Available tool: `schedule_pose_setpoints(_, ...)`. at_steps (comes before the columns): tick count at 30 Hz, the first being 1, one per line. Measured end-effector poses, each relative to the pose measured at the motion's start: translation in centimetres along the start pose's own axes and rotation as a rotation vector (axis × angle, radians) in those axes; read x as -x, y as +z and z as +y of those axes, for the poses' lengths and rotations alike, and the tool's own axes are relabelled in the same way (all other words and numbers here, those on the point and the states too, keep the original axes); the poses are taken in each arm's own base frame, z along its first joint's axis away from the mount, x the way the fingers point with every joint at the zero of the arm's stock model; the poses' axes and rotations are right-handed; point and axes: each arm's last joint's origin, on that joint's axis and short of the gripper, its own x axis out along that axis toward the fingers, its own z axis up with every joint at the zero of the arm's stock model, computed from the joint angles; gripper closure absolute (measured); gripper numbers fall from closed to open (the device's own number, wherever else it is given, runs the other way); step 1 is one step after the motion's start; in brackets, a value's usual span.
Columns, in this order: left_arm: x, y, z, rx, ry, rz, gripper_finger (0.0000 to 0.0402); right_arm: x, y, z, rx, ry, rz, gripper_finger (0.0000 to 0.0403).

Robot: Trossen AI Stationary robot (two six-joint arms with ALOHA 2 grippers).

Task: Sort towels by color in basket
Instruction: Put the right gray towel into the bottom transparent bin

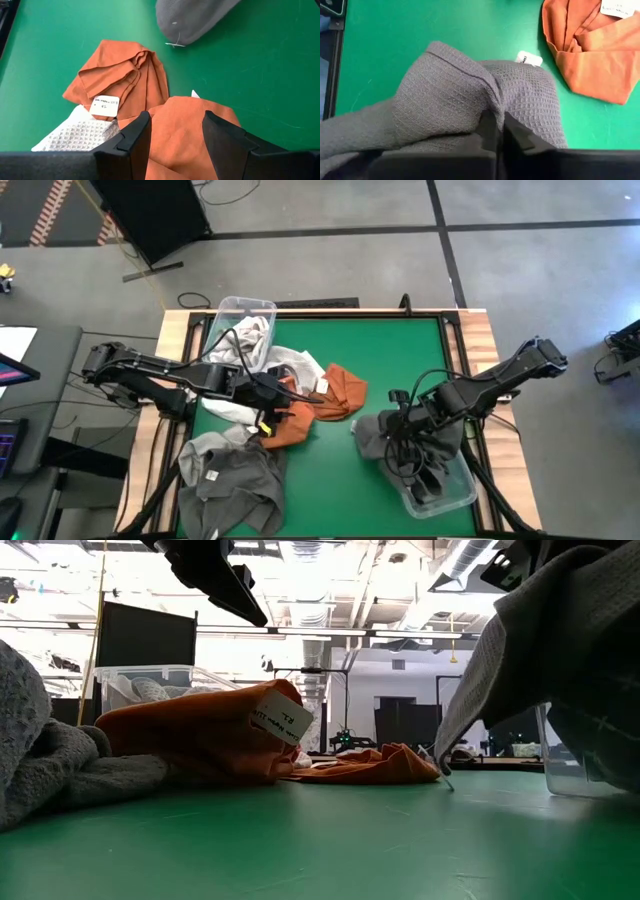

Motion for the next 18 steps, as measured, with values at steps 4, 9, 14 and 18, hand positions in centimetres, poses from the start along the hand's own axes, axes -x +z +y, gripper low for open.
schedule_pose_setpoints(4, 0.0, 0.0, 0.0, 0.0, 0.0, 0.0, 0.0234, 0.0, 0.0, 0.1, 0.018, -0.01, -0.006, 0.0378)
schedule_pose_setpoints(9, 0.0, 0.0, 0.0, 0.0, 0.0, 0.0, 0.0234, 1.2, 0.5, 0.5, 0.063, -0.033, -0.021, 0.0378)
schedule_pose_setpoints(14, 0.0, 0.0, 0.0, 0.0, 0.0, 0.0, 0.0234, 4.2, 1.4, 1.4, 0.096, -0.06, -0.074, 0.0378)
schedule_pose_setpoints(18, 0.0, 0.0, 0.0, 0.0, 0.0, 0.0, 0.0234, 6.6, 1.2, 2.3, 0.081, -0.052, -0.071, 0.0378)
